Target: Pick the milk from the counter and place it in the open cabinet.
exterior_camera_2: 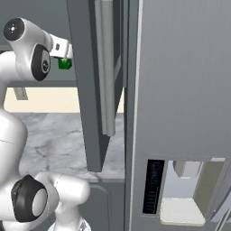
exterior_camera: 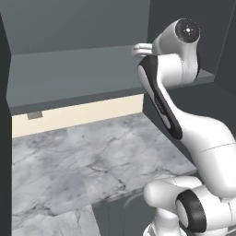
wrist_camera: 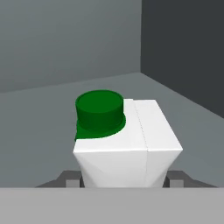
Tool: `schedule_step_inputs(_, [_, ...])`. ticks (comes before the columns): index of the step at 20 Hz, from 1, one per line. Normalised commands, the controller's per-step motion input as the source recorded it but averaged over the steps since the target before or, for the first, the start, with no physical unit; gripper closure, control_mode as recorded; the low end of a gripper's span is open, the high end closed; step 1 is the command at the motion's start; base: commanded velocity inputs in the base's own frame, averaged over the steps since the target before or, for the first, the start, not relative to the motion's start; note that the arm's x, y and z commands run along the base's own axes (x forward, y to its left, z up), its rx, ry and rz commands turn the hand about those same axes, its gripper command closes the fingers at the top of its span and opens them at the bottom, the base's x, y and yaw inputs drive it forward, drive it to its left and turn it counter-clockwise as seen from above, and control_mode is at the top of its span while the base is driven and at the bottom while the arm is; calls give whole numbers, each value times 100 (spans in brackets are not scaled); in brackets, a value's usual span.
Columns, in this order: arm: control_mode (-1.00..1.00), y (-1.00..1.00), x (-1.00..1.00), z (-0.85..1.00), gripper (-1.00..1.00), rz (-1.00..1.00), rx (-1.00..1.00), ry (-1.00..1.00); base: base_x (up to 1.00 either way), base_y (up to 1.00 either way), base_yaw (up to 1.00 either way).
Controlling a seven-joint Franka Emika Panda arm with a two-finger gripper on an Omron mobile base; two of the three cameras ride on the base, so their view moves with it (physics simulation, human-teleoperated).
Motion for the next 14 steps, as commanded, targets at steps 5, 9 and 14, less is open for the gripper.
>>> schedule_step_inputs(5, [-100, 4, 3, -35, 100, 0, 0, 14, 0, 0, 0])
schedule_step_inputs(9, [-100, 6, 0, -31, 100, 0, 0, 1, 0, 0, 0])
schedule_step_inputs(14, [-100, 2, 0, -2, 100, 0, 0, 0, 0, 0, 0])
